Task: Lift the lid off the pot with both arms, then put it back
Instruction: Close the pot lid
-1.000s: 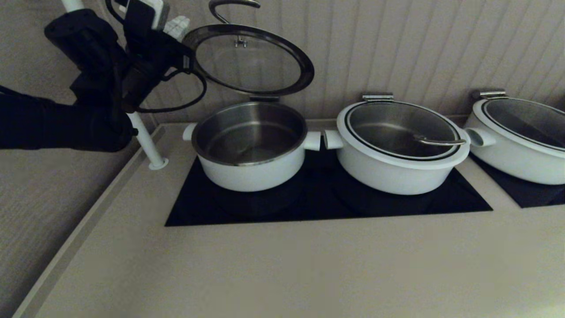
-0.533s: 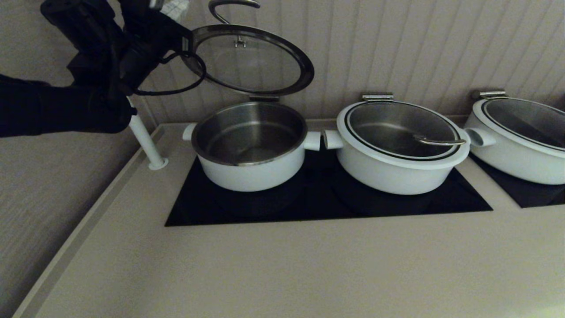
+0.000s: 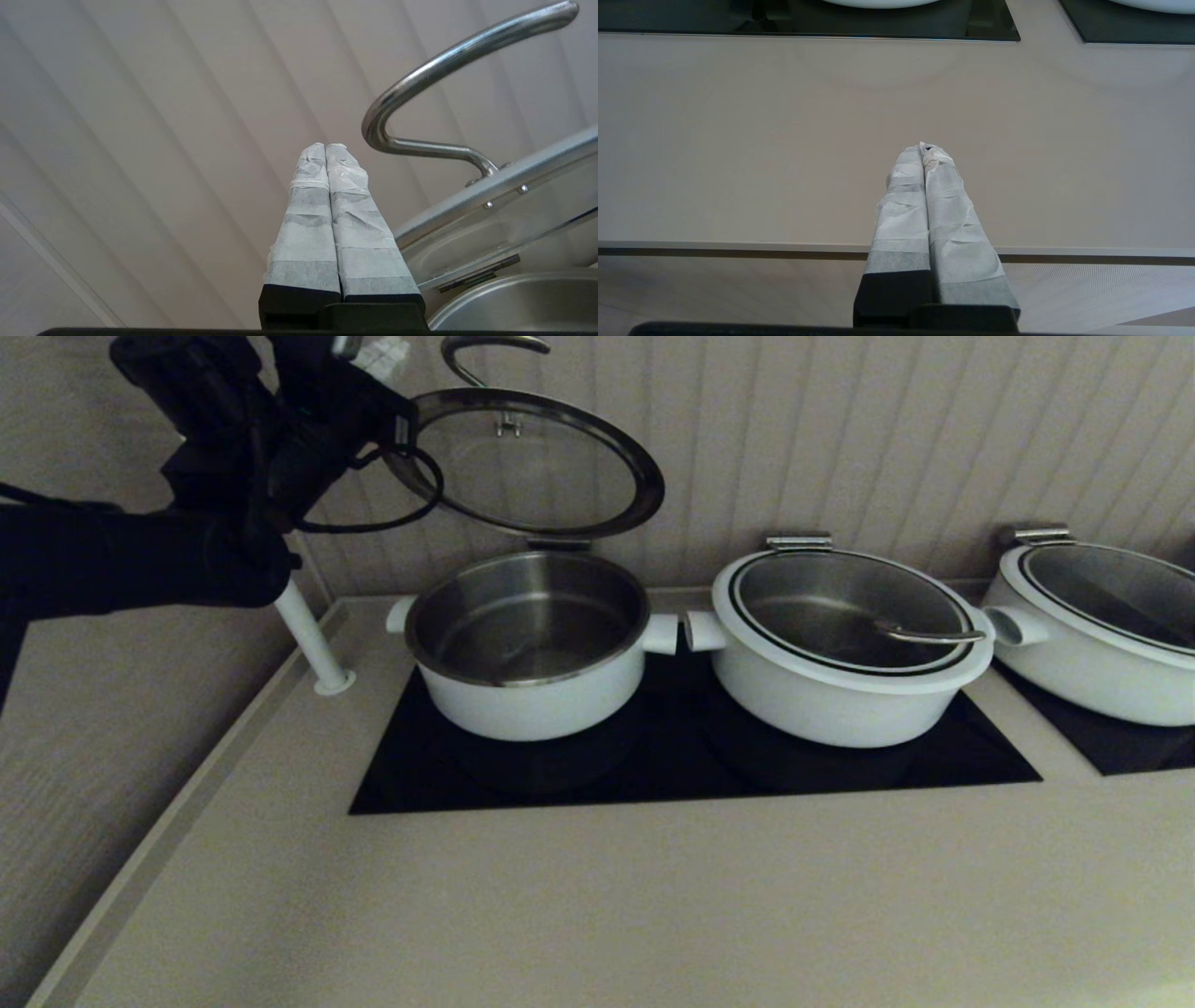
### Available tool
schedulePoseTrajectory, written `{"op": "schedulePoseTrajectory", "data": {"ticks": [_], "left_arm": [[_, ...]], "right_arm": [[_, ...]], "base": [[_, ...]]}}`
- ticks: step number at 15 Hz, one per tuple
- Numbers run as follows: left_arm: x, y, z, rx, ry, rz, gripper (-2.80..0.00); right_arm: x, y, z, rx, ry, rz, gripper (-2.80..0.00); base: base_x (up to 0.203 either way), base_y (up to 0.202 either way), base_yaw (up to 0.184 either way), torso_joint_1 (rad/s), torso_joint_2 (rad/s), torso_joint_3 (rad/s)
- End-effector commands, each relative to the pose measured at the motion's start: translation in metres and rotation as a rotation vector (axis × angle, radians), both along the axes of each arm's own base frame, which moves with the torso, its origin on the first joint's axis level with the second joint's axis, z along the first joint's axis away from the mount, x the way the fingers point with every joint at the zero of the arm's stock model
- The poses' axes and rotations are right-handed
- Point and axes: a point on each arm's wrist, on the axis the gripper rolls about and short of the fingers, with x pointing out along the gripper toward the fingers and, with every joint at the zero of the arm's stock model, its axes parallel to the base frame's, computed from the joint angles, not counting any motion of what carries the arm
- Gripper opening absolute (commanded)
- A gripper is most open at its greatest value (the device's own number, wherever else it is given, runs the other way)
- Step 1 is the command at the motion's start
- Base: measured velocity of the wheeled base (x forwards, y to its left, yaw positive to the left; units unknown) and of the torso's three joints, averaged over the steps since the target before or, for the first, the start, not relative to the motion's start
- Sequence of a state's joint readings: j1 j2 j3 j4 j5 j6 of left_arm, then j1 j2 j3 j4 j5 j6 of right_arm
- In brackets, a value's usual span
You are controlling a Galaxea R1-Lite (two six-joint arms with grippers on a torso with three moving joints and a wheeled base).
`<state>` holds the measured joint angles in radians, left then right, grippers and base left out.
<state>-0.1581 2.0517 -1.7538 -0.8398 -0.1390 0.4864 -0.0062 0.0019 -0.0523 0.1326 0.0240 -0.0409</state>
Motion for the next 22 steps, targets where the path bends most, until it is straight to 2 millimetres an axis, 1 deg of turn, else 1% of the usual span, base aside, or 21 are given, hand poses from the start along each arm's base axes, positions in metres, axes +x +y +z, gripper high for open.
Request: {"op": "schedulePoseTrajectory", "data": {"ticks": [1, 7, 11, 17, 22], "left_arm": [[0.005, -0.001, -0.005, 0.005, 0.008, 0.000, -2.80], [0.011, -0.003, -0.014, 0.035, 0.031, -0.045, -2.80], [0.013, -0.003, -0.014, 0.035, 0.028, -0.047, -2.80], [0.010, -0.003, -0.013, 0.035, 0.024, -0.047, -2.80], [0.005, -0.002, -0.018, 0.041, 0.049, -0.044, -2.80]], "right_arm": [[0.000, 0.000, 0.000, -0.001, 0.001, 0.001, -2.80], [0.000, 0.000, 0.000, -0.001, 0.001, 0.001, -2.80], [0.000, 0.000, 0.000, -0.002, 0.001, 0.001, -2.80], [0.000, 0.000, 0.000, -0.001, 0.001, 0.001, -2.80], [0.000, 0.000, 0.000, -0.002, 0.001, 0.001, -2.80]], "base": [[0.000, 0.000, 0.000, 0.000, 0.00, 0.000], [0.000, 0.000, 0.000, 0.000, 0.00, 0.000], [0.000, 0.000, 0.000, 0.000, 0.00, 0.000], [0.000, 0.000, 0.000, 0.000, 0.00, 0.000], [0.000, 0.000, 0.000, 0.000, 0.00, 0.000]]}}
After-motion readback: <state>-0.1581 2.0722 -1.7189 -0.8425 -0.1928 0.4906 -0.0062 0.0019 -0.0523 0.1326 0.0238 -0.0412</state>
